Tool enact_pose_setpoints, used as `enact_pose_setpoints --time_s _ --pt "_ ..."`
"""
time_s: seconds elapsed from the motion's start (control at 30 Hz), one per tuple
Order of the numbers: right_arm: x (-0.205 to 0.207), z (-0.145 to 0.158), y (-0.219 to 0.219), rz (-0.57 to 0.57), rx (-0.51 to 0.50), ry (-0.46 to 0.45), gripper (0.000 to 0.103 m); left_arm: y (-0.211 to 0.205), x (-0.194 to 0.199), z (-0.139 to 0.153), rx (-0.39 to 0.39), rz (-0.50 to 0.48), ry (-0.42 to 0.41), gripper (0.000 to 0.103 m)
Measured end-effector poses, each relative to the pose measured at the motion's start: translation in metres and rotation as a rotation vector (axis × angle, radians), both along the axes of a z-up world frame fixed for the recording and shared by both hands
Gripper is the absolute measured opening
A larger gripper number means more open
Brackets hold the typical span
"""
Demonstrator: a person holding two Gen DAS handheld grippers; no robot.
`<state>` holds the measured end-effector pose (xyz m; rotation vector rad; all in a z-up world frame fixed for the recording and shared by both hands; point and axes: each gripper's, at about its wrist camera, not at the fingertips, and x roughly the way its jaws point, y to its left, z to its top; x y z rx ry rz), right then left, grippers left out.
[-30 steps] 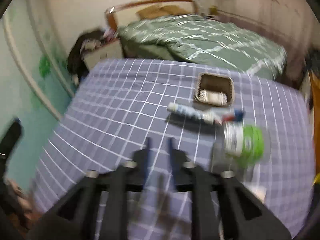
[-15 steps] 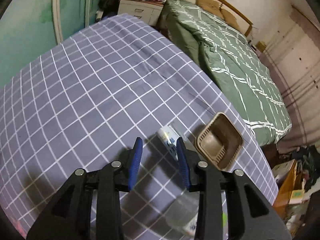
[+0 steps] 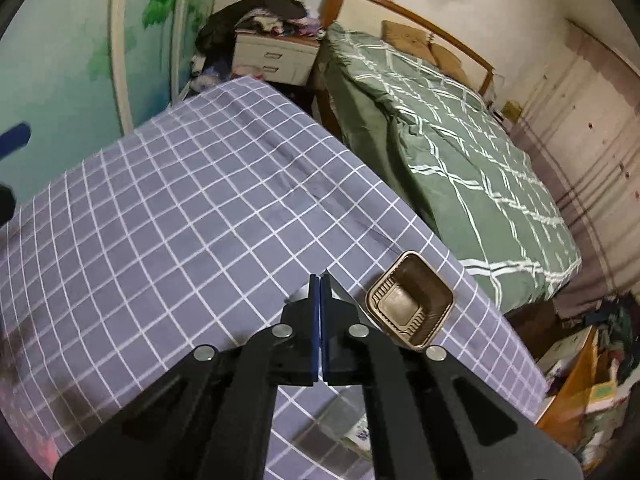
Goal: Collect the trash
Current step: 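Grasp the white toothpaste tube with the right gripper and lift it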
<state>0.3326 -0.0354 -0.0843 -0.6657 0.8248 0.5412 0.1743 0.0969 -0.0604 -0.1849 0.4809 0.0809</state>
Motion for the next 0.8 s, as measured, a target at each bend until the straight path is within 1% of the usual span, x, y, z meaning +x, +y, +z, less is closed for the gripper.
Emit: enact_pose_setpoints --time_s 0.07,0.1,0.17,0.23,0.3,0.37,0.43,0.6,0.67,0.73,0.77,0.8 --pt "0.001 -0.005 0.004 0.039 -0.042 0.016 0.002 0.0 0.001 0.0 0.005 0.0 0.001 0.098" --pt "0.005 -0.012 0.006 0.058 -0.077 0.045 0.007 -0.001 0.001 0.0 0.007 0.002 0.001 0.098" --pt "0.012 -0.022 0.009 0.065 -0.116 0.074 0.021 0.0 0.001 0.0 0.007 0.004 0.001 0.098" --pt "0.024 -0.029 0.008 0.077 -0.128 0.113 0.04 0.0 0.001 -0.001 0.004 0.006 0.004 0.098" --pt "0.031 -0.032 0.009 0.085 -0.14 0.119 0.05 0.001 0.002 -0.003 0.003 0.011 0.009 0.098" --pt "0.04 -0.033 0.009 0.099 -0.154 0.123 0.051 0.003 0.003 -0.003 0.001 0.014 0.012 0.098" --pt "0.049 -0.036 0.01 0.121 -0.168 0.154 0.051 0.004 0.007 -0.004 0.0 0.019 0.018 0.098" --pt "0.062 -0.049 0.016 0.192 -0.192 0.302 0.051 0.007 0.012 -0.008 -0.018 0.017 0.034 0.098" --pt "0.065 -0.049 0.014 0.194 -0.181 0.32 0.052 0.007 0.014 -0.01 -0.021 0.015 0.039 0.098" --pt "0.068 -0.049 0.011 0.179 -0.164 0.347 0.049 0.007 0.014 -0.01 -0.025 0.01 0.042 0.098" --pt "0.068 -0.049 0.009 0.173 -0.148 0.362 0.045 0.006 0.014 -0.011 -0.025 0.008 0.043 0.098" --pt "0.067 -0.049 0.006 0.167 -0.143 0.356 0.043 0.006 0.014 -0.011 -0.024 0.007 0.042 0.098"
